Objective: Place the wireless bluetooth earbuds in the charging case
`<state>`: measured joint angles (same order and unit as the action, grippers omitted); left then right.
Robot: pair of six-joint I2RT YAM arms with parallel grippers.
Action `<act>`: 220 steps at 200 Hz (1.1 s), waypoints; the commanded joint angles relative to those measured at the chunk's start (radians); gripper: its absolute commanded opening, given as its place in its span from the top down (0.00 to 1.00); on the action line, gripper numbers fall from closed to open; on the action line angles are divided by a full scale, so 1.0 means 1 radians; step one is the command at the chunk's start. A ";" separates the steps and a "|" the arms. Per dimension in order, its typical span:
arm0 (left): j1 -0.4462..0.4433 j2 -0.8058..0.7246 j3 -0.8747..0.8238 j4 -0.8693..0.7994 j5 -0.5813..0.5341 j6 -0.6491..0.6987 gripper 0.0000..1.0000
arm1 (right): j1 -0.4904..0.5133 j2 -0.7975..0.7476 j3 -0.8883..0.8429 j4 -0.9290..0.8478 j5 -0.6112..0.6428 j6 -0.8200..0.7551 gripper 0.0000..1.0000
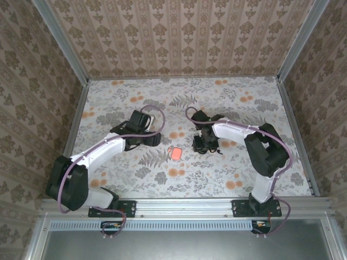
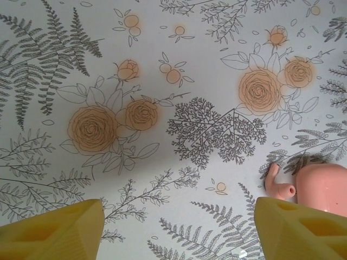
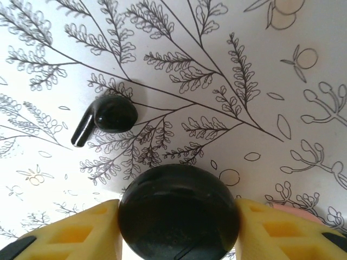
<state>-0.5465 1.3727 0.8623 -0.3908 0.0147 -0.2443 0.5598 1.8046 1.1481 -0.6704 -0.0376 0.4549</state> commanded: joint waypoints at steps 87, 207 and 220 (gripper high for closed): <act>0.069 0.009 0.134 -0.171 0.339 0.016 0.33 | 0.036 -0.290 -0.241 0.529 -0.027 -0.420 0.52; 0.117 0.016 0.210 -0.228 0.695 -0.048 0.45 | 0.128 -0.251 -0.277 0.799 -0.215 -0.881 0.55; 0.117 0.020 0.209 -0.219 0.716 -0.054 0.46 | 0.139 -0.247 -0.276 0.809 -0.214 -0.932 0.55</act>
<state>-0.4316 1.3804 1.0439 -0.6197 0.6258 -0.2703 0.6777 1.5429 0.8700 0.0841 -0.2192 -0.3183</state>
